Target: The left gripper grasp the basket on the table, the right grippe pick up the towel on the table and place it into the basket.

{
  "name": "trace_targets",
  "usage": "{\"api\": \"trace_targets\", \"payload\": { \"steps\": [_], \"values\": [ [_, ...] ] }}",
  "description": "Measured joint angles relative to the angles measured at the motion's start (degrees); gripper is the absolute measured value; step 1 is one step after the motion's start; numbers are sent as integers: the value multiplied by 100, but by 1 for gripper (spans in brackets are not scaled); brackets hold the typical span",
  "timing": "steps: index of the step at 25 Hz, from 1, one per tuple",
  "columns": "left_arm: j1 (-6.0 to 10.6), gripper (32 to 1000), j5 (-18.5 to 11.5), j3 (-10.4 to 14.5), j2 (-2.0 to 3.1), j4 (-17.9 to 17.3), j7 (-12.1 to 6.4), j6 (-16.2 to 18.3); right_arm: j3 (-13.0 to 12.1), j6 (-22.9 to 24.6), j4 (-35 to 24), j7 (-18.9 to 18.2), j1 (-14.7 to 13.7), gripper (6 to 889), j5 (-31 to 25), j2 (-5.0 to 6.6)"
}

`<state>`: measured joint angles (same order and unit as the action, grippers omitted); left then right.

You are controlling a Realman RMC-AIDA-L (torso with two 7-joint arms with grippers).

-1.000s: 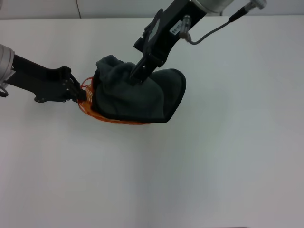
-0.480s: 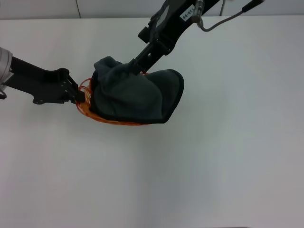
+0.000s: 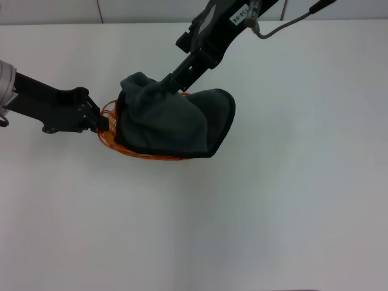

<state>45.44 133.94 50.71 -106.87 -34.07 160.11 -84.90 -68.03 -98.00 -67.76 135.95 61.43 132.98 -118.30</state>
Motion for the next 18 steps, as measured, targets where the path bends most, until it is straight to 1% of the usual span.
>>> {"api": "trace_targets", "payload": {
  "steps": [18],
  "values": [
    [0, 71, 1, 0, -7, 66, -4, 41, 0, 44, 29, -44, -1, 874, 0, 0]
  ]
}}
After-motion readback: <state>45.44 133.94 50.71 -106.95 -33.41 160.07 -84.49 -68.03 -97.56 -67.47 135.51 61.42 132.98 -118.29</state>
